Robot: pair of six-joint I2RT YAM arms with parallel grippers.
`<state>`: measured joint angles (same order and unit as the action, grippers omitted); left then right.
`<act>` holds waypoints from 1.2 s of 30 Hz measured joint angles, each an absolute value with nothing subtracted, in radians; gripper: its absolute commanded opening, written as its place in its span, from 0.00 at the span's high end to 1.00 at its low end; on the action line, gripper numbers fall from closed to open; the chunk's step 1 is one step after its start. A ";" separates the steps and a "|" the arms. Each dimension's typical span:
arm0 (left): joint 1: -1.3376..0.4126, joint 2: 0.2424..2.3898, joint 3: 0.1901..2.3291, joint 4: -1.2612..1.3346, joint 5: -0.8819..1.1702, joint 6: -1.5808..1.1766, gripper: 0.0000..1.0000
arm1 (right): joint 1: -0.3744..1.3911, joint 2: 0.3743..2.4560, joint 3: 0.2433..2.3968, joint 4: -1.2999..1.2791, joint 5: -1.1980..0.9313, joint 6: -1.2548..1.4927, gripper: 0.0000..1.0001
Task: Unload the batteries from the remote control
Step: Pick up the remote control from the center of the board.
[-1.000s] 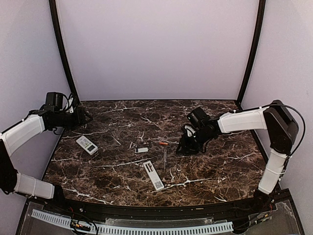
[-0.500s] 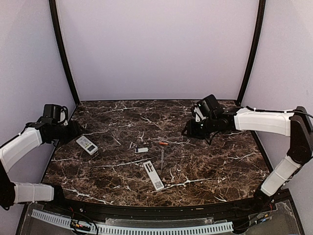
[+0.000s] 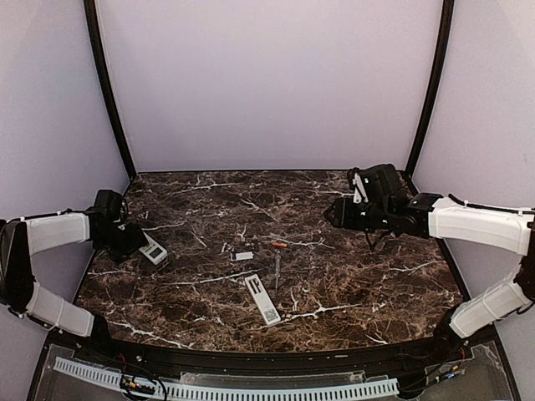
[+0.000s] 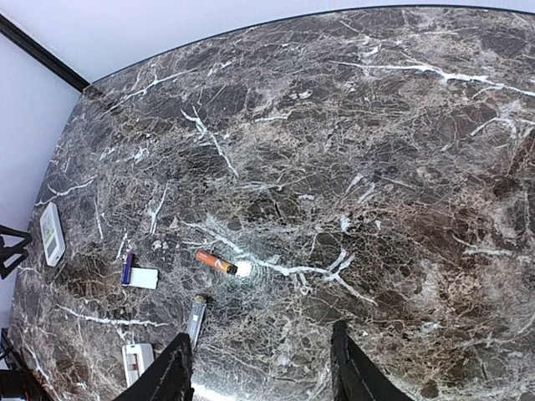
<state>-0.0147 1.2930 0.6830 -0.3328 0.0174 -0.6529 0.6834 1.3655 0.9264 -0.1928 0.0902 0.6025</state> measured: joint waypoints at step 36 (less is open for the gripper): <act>-0.082 1.764 1.031 -0.347 -0.026 -0.487 0.24 | 0.683 1.401 0.866 -0.134 0.105 0.602 0.44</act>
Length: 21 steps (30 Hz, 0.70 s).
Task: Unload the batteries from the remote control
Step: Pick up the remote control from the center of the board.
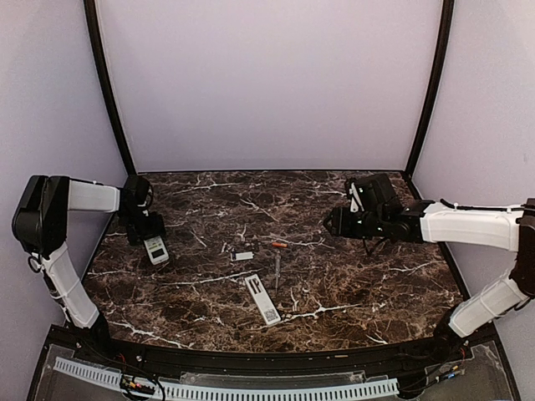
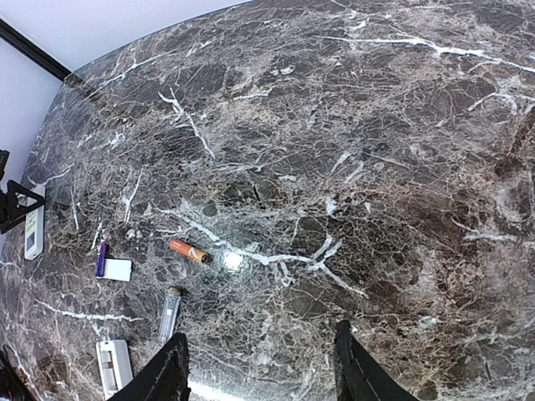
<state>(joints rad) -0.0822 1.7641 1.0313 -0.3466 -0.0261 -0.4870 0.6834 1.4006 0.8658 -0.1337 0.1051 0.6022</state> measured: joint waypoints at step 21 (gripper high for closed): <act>-0.103 1.799 1.078 -0.432 -0.094 -0.411 0.59 | 0.683 1.421 0.870 -0.125 0.086 0.621 0.44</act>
<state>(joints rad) -0.1032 1.7988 1.0782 -0.4316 -0.0937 -0.4114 0.6834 1.4208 0.8696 -0.1246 0.0860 0.6212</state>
